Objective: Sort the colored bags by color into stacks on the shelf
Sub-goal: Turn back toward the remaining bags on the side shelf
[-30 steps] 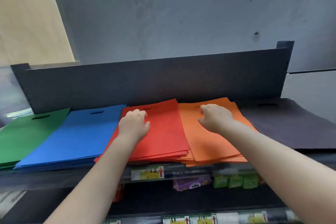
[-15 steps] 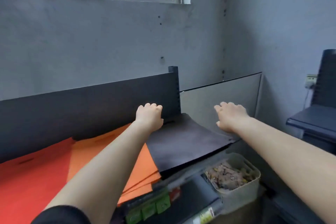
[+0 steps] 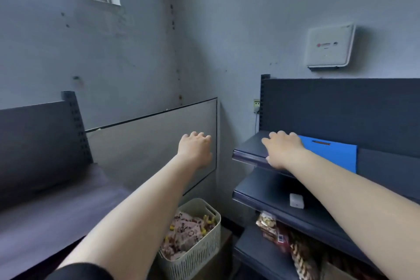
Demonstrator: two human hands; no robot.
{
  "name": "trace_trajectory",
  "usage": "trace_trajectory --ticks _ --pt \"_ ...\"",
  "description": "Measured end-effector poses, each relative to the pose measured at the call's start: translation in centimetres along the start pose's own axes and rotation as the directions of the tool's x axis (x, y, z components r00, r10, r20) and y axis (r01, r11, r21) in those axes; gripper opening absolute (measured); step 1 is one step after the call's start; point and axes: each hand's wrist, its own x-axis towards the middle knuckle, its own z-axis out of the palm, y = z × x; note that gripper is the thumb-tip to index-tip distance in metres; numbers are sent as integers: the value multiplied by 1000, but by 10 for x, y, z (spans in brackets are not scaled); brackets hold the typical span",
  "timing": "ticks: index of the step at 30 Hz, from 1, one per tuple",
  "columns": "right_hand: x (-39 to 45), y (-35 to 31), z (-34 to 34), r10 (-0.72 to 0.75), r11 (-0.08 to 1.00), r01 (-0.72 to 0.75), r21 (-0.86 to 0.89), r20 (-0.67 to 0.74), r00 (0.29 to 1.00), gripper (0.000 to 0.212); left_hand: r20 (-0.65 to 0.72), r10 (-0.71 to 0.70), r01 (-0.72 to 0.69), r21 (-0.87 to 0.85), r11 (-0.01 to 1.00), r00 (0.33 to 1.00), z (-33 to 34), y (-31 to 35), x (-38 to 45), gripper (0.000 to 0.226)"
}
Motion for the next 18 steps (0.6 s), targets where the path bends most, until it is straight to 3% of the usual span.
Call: trace_trajectory --ticks 7,18 --pt "0 85 68 143 989 -144 25 36 989 34 9 212 -210 -104 972 977 42 110 67 43" --pt "37 160 161 329 941 -338 17 190 925 39 67 409 -385 -227 895 910 108 212 190 50"
